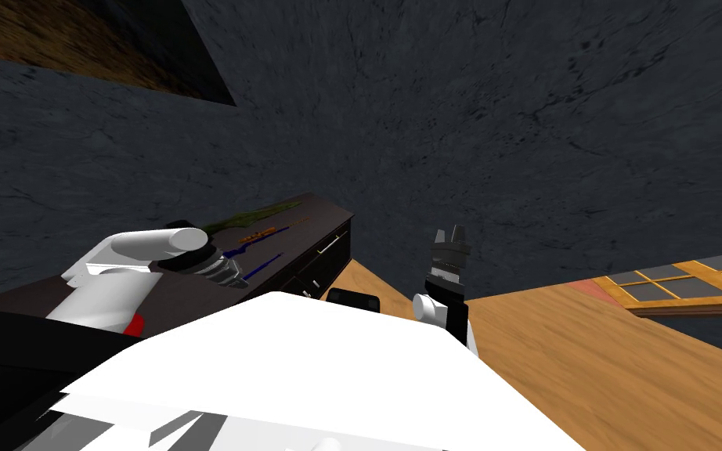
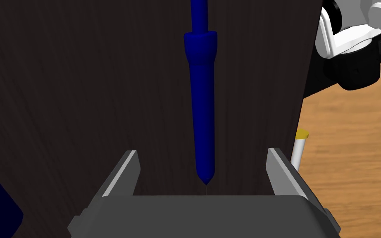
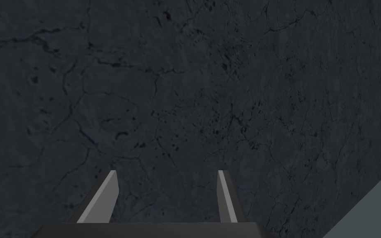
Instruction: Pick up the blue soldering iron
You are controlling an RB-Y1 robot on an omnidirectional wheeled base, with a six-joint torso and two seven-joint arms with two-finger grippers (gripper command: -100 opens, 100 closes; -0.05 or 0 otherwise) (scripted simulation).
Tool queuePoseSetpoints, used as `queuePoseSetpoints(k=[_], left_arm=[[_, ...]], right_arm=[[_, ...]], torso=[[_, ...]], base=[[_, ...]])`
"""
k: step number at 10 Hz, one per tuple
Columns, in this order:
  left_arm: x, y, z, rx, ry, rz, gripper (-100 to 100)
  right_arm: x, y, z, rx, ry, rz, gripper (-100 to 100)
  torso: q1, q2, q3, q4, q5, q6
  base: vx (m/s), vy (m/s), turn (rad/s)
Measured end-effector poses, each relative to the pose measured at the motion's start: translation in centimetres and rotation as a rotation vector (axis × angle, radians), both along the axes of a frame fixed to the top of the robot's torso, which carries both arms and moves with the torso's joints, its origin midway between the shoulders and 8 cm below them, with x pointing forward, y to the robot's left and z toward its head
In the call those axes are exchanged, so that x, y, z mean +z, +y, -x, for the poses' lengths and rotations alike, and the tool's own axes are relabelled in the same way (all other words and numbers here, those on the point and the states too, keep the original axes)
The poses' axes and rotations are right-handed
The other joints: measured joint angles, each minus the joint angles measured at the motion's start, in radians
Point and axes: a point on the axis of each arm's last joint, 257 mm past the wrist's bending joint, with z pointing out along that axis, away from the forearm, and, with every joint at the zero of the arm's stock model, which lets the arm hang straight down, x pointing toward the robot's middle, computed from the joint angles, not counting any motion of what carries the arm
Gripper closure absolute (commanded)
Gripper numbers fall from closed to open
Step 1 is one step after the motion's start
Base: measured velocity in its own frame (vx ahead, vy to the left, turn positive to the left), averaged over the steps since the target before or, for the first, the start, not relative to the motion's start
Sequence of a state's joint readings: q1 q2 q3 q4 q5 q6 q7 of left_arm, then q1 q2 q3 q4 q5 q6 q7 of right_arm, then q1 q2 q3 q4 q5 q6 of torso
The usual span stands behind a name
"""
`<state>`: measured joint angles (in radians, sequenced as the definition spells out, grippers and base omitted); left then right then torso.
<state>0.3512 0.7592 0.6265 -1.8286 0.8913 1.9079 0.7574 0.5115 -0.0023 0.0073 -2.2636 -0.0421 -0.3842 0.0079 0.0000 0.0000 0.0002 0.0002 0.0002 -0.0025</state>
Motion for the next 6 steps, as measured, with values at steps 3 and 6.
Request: queuePoseSetpoints(k=[3,6], left_arm=[[0.15,0.10,-0.09,-0.001,-0.002,-0.003,100],[0.15,0.10,-0.09,-0.001,-0.003,-0.003,-100]], right_arm=[[0.00,0.00,0.00,0.000,0.000,0.000,0],[0.00,0.00,0.00,0.000,0.000,0.000,0]], torso=[[0.003,-0.002,-0.002,-0.001,0.004,0.000],[0.004,-0.002,-0.002,-0.002,0.004,0.000]], base=[[0.000,0.000,0.000],[-0.004,-0.007,-0.011]])
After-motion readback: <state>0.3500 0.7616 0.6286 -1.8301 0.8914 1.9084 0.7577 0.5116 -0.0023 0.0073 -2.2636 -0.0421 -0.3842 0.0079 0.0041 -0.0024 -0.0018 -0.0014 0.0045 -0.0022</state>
